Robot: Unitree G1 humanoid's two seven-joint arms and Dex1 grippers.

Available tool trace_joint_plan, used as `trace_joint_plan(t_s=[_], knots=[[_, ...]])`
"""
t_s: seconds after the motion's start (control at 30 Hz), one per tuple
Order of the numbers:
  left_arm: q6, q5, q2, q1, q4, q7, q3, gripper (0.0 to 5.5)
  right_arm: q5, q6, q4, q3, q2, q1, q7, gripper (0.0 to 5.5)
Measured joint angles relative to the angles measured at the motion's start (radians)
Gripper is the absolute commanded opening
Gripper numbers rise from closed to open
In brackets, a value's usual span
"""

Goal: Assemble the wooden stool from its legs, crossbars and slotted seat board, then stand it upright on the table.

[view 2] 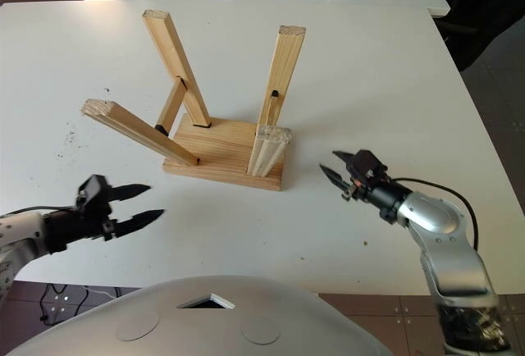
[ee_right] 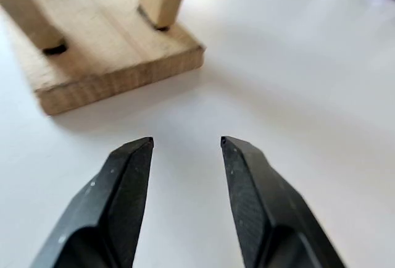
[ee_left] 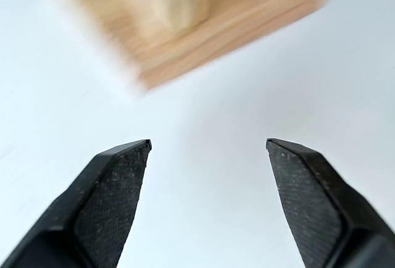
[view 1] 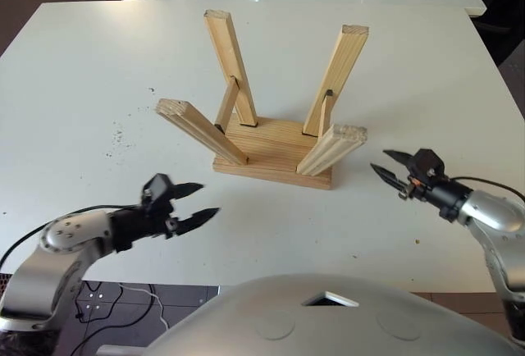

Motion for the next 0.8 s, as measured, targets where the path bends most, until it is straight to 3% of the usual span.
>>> trace_joint_plan(t_s=[0.23, 0.53, 0.8], knots=[[-0.222, 0.154, -0.081, -0.290, 0.275, 0.014, -0.132, 2.83, 0.027, 0.088, 0.004, 0.117, -0.019, -0.042, 0.065, 1.84], [-0.411, 0.262, -0.086, -0.384, 0.402, -0.049, -0.273, 2.83, -0.024, 0.085, 0.082, 0.292, 0.039, -0.166, 0.053, 1.84], [-0.420, 0.266, -0.102, -0.405, 0.378, -0.071, -0.349, 2.83, -0.077, 0.043, 0.141, 0.356, 0.074, -0.236, 0.035, 1.84]])
